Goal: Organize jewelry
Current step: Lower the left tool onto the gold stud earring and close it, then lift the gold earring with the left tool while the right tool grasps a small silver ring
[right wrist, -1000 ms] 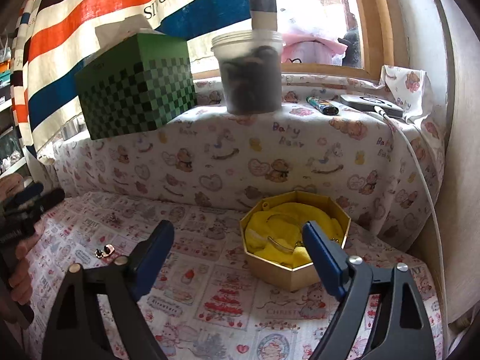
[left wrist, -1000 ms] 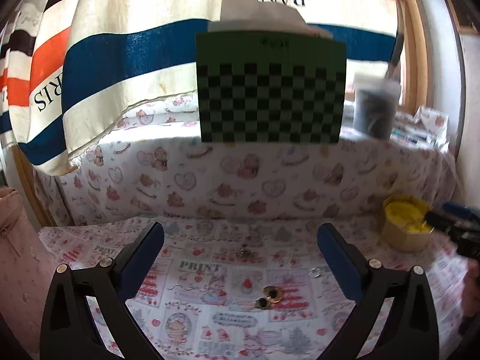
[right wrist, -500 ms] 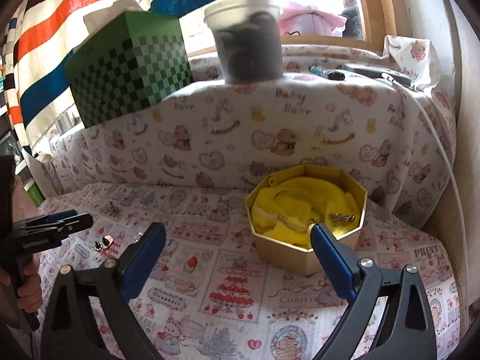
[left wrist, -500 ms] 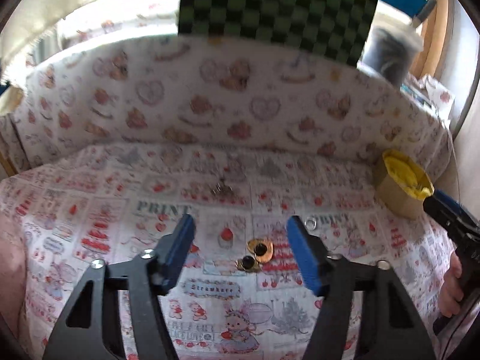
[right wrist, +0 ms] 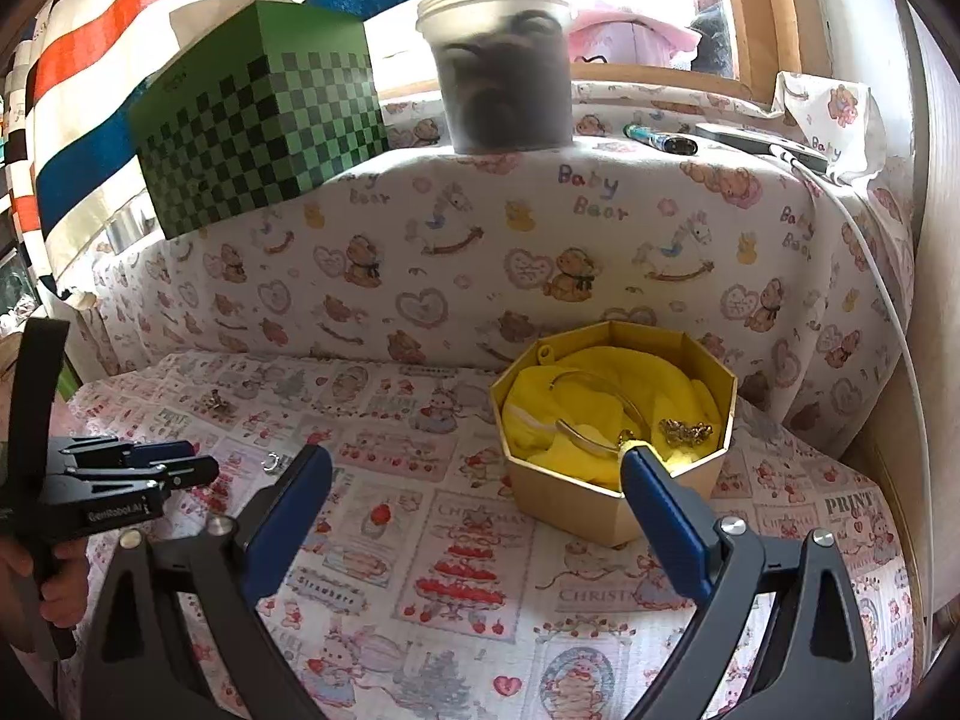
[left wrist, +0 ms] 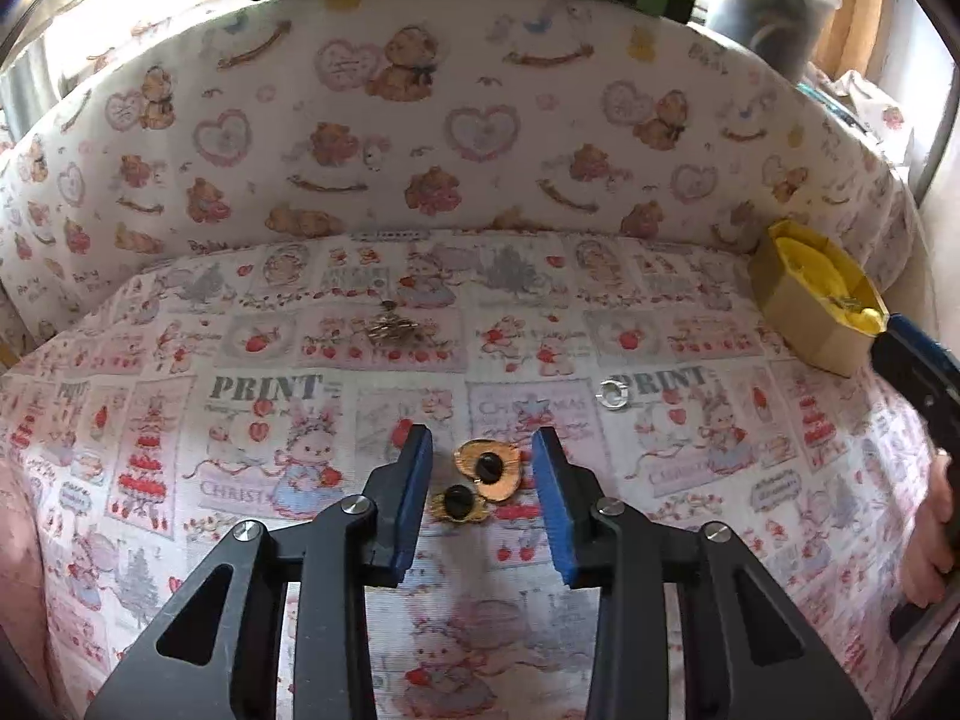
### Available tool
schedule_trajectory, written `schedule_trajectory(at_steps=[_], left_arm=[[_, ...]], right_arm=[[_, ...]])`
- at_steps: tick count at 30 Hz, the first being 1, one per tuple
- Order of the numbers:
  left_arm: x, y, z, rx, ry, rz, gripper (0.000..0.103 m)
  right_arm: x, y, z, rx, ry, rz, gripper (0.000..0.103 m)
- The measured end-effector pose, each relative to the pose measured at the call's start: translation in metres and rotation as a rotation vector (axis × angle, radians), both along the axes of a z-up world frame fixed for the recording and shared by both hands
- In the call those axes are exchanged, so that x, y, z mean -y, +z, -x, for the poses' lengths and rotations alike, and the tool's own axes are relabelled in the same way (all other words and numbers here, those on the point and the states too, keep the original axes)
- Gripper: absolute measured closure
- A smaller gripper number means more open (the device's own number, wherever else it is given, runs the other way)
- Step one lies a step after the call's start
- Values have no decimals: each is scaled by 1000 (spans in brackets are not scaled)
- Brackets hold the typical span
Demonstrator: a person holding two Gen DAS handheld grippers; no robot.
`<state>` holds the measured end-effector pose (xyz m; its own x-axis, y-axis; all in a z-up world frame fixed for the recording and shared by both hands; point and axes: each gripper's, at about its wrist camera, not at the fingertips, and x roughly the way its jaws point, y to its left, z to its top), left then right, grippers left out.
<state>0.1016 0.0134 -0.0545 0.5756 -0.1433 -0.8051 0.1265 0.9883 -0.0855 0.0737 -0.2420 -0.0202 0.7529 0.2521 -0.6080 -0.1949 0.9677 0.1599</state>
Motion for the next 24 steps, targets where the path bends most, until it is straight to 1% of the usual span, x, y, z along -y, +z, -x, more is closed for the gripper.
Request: schedule_trajectory(at_steps=[3, 7, 9, 15, 19, 22, 24], left_arm=[[1, -1, -3, -19, -5, -10, 72], [8, -5, -8, -11, -14, -50, 76], [8, -5, -9, -11, -10, -56, 81], [-2, -3, -9, -17, 12, -6, 81], [-11, 10, 2, 23, 18, 5, 81], [-15, 22, 12, 75, 32, -25, 82], [-21, 33, 16, 112, 48, -14, 82]], right_arm=[[0, -2, -1, -5, -1, 11, 6], [0, -3, -3, -9, -6, 17, 6], [0, -3, -3, -11, -9, 17, 6], [2, -2, -3, -12, -13, 13, 6], [2, -1, -1, -9, -8, 10, 6], [1, 0, 0, -17, 3, 5, 6], [0, 1, 1, -25, 24, -14, 6]])
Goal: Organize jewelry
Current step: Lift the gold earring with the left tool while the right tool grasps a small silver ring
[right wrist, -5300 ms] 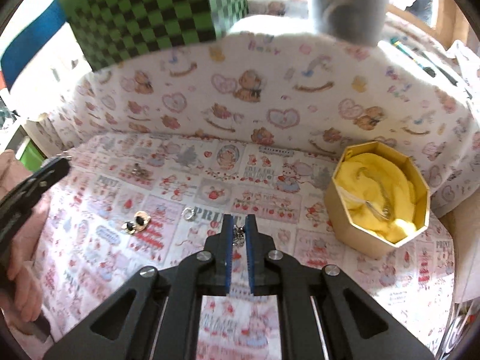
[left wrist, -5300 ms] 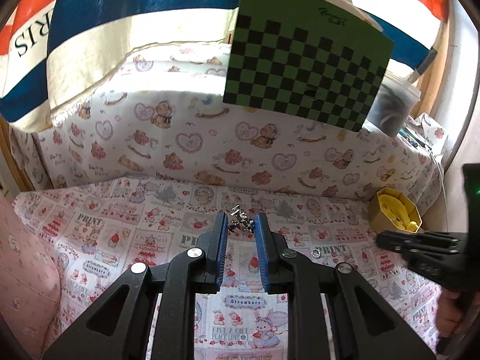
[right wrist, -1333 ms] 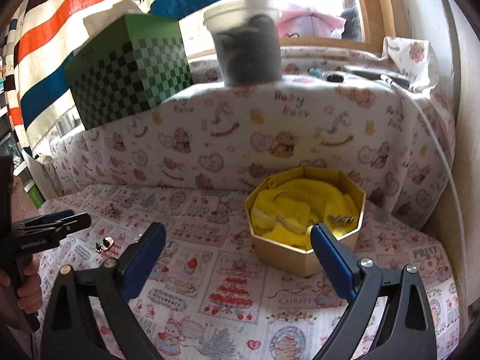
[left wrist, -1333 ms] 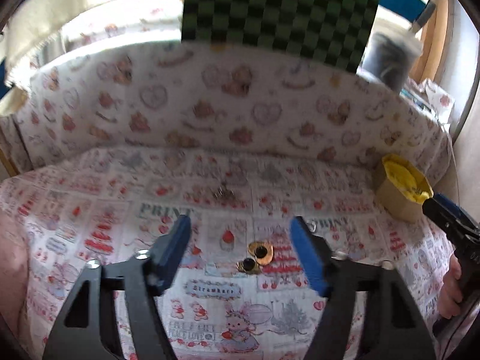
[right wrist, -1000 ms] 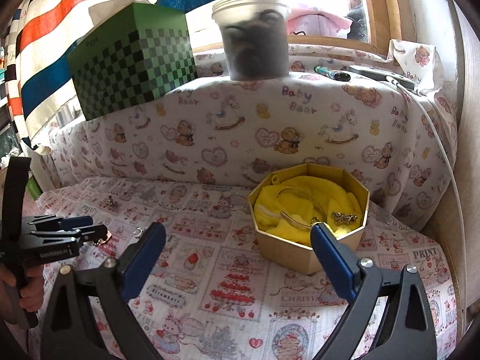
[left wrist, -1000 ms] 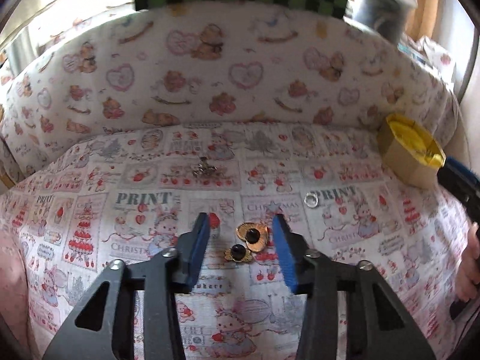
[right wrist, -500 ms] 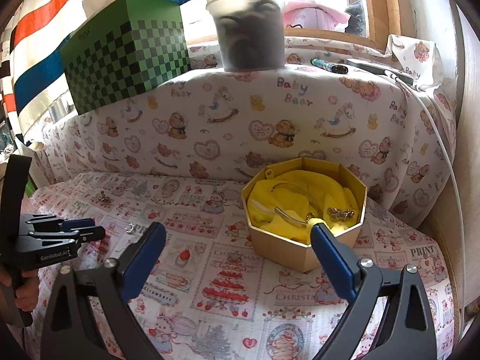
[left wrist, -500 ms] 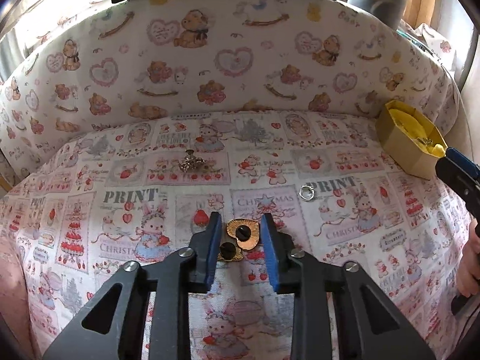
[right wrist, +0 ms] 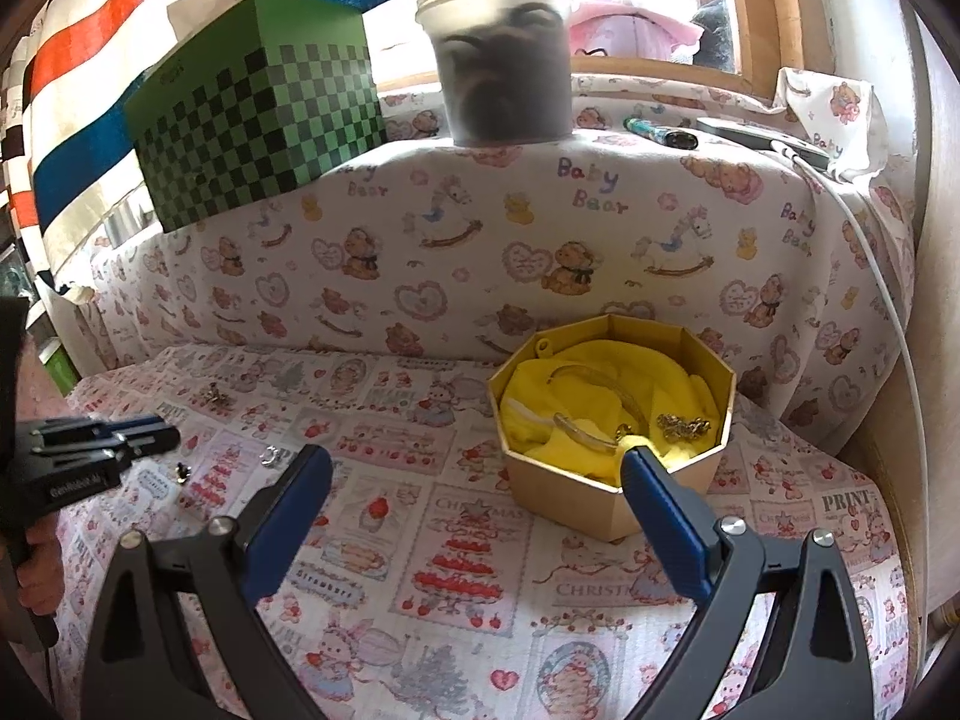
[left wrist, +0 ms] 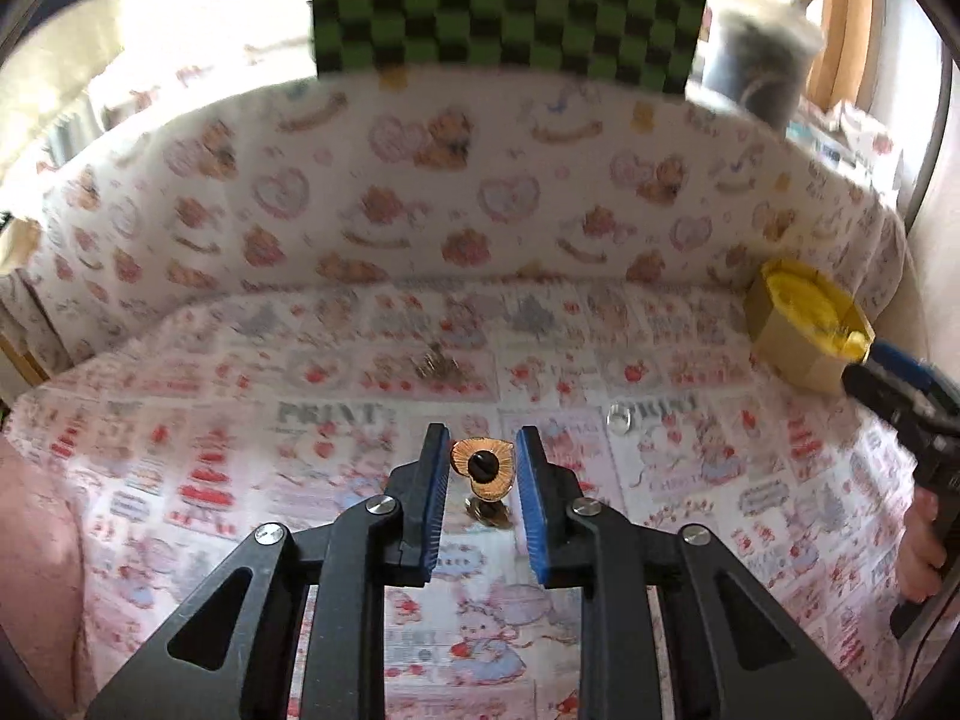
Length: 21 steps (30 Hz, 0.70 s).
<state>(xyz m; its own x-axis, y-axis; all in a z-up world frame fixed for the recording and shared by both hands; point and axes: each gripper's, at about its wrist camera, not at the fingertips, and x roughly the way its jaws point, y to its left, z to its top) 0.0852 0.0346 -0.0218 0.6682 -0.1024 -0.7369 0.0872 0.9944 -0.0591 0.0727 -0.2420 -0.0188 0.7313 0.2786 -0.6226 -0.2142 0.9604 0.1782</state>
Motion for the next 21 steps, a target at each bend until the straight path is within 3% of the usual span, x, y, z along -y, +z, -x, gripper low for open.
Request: schedule_trajectory(at_steps=[4, 7, 8, 15, 21], left_arm=[[-16, 14, 2, 35, 34, 25, 82], [-20, 15, -1, 48, 53, -10, 82], [-21, 14, -2, 45, 62, -10, 81], [-34, 6, -10, 19, 111, 2, 82], [-43, 0, -17, -13, 132, 20, 82]], right_arm=[[-14, 9, 1, -6, 23, 37, 9], [-44, 15, -2, -65, 128, 81, 23], [-53, 15, -5, -87, 144, 92, 24], [-114, -6, -45, -312, 221, 121, 64], [-154, -22, -58, -346, 262, 197, 73]])
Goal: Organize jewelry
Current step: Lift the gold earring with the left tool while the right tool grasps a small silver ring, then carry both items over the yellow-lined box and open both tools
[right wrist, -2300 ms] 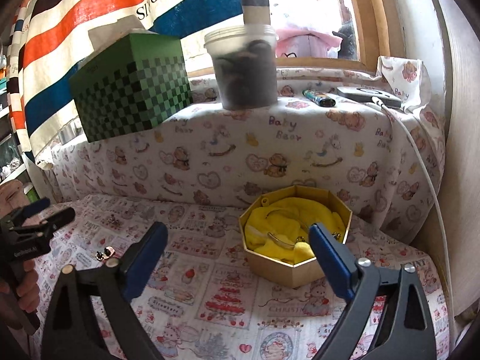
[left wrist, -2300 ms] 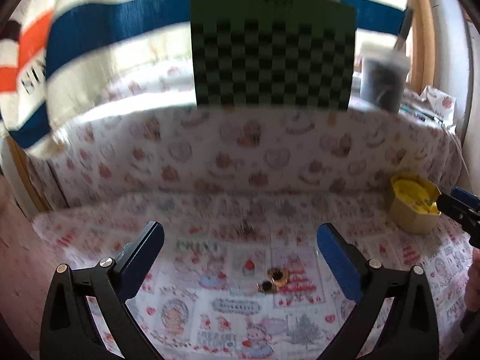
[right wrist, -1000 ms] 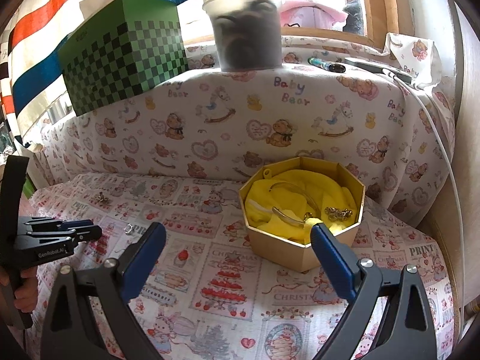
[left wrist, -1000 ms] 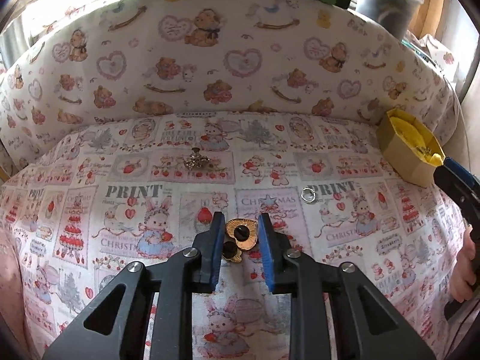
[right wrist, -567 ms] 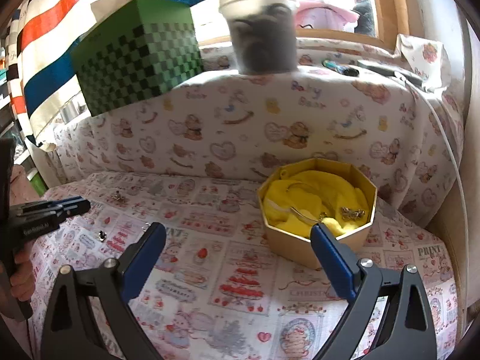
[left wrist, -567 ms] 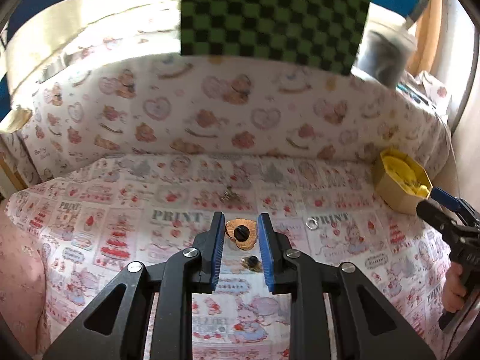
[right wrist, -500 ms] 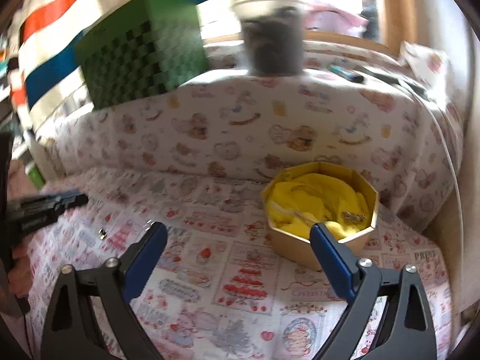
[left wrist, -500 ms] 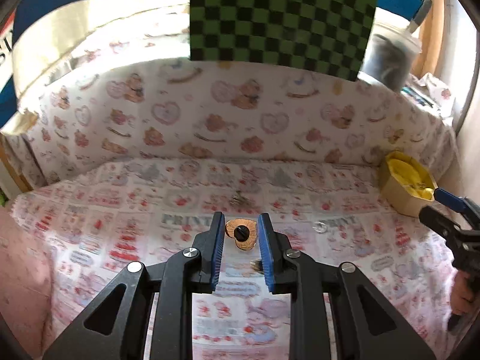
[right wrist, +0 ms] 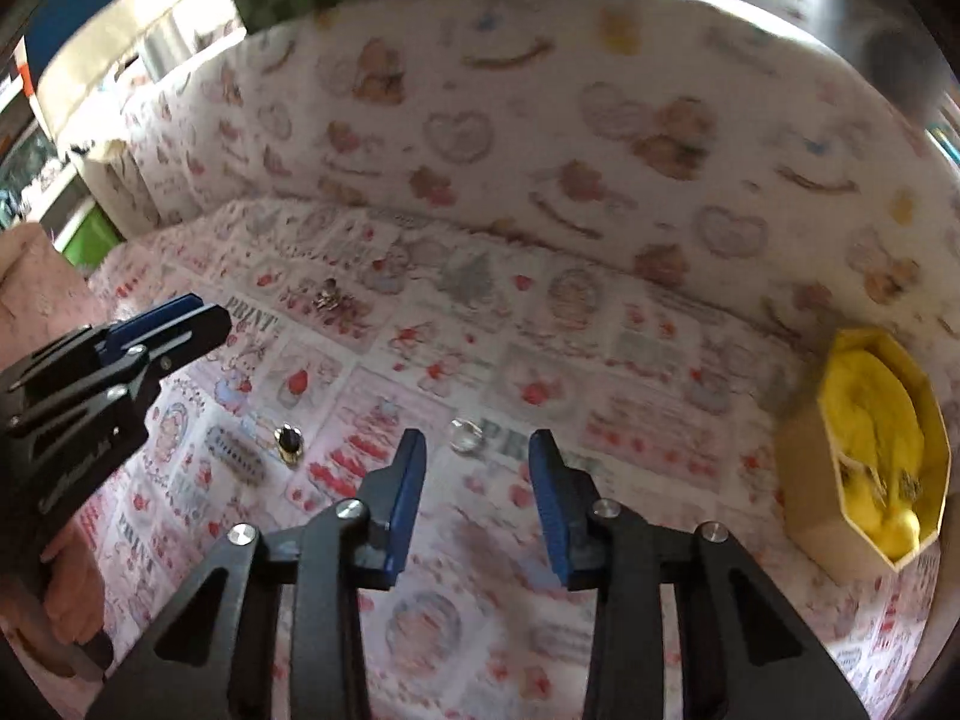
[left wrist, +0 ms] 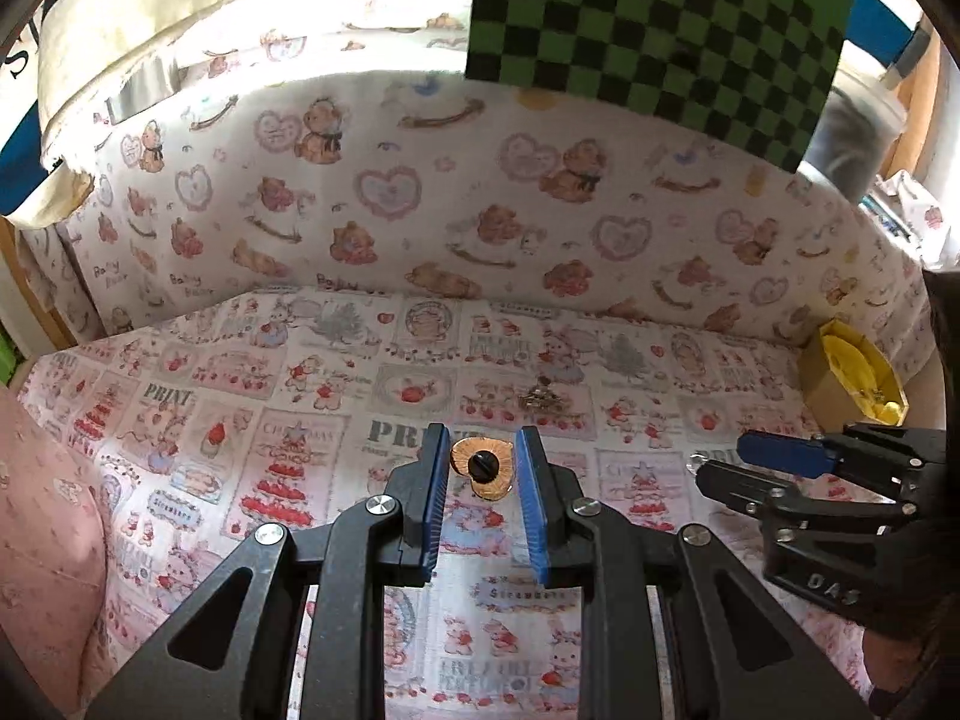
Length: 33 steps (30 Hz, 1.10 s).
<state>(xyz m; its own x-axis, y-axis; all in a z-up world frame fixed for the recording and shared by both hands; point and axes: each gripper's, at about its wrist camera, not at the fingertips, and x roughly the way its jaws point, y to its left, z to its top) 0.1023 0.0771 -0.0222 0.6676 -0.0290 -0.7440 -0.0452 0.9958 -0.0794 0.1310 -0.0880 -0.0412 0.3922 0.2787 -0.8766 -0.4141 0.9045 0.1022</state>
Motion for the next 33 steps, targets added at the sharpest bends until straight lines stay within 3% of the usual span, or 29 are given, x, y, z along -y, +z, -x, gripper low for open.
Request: schedule_trajectory(at_steps=[7, 9, 19, 25, 33], left_arm=[[2, 6, 3, 11, -21, 12, 81], [3, 6, 3, 12, -27, 7, 82], [8, 7, 4, 12, -36, -5, 81], [14, 8, 5, 18, -51, -18, 81], [27, 5, 9, -3, -82, -22, 81]], right_arm=[[-14, -10, -9, 3, 1, 41, 83], [-14, -10, -9, -7, -3, 33, 90], [13, -5, 11, 3, -31, 7, 90], [32, 8, 43, 136, -64, 43, 90], [67, 19, 75, 203, -122, -22, 90]])
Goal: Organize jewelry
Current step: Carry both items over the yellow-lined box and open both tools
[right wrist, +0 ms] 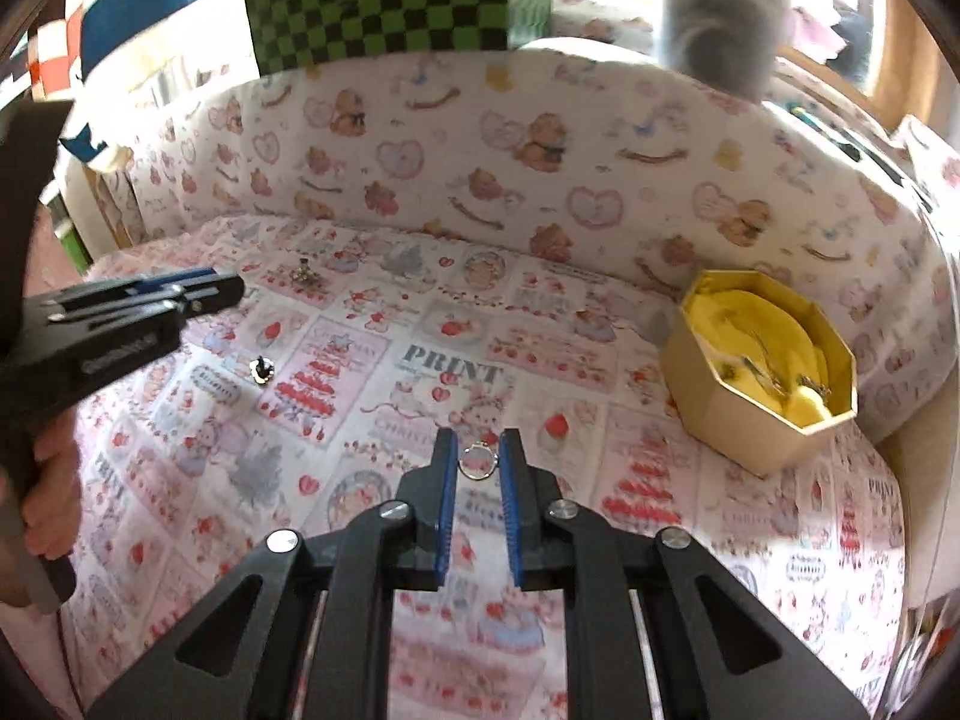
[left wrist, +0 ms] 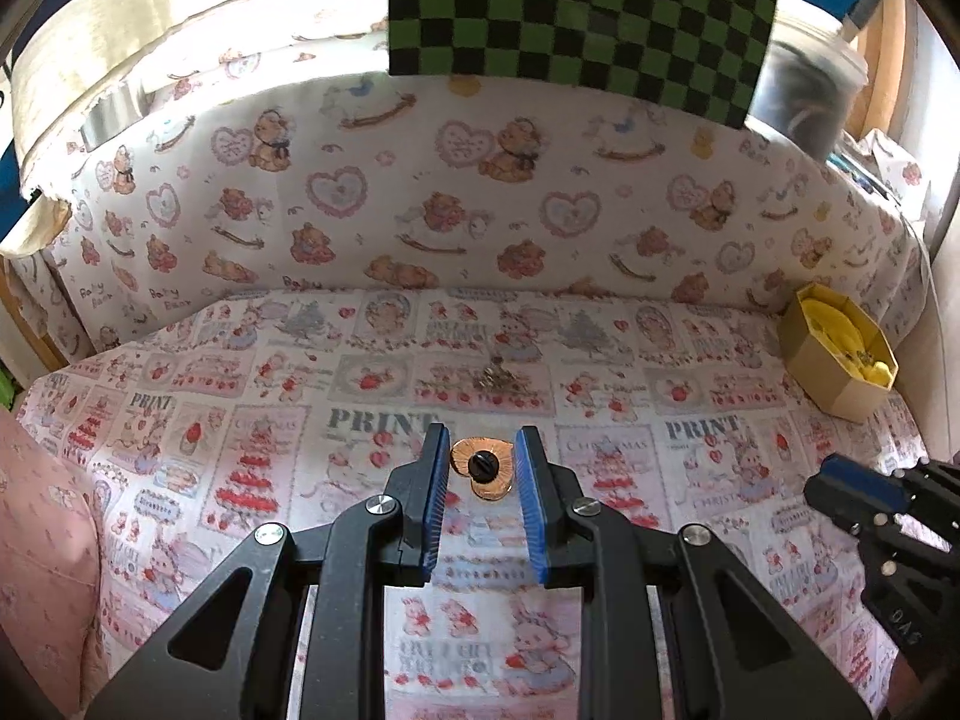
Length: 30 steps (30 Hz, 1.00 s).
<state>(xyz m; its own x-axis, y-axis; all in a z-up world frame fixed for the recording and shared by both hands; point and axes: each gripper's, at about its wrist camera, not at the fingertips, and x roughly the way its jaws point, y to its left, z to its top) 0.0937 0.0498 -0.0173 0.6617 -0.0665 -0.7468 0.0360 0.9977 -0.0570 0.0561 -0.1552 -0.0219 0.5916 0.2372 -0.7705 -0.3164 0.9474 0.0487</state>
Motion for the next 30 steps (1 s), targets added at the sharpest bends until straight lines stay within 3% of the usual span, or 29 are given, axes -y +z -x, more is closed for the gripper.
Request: schedule_trajectory(at_steps=[5, 8, 10, 18, 21, 24, 30], left_arm=[[16, 18, 18, 63, -57, -9, 81], [20, 37, 32, 82, -91, 92, 81], [27, 52, 39, 112, -98, 112, 81], [87, 87, 26, 123, -153, 73, 81], [121, 97, 21, 194, -206, 32, 81], [151, 97, 12, 263, -245, 8, 81], [195, 70, -30, 166, -284, 95, 81]], right_arm=[[14, 9, 4, 97, -42, -35, 90], [25, 19, 5, 146, -59, -49, 90], [37, 28, 9, 188, -72, -66, 90], [107, 64, 5, 264, -166, -243, 90], [140, 67, -3, 300, -219, -272, 90], [174, 50, -21, 262, -279, -313, 90], [210, 19, -49, 133, -291, -533, 90]])
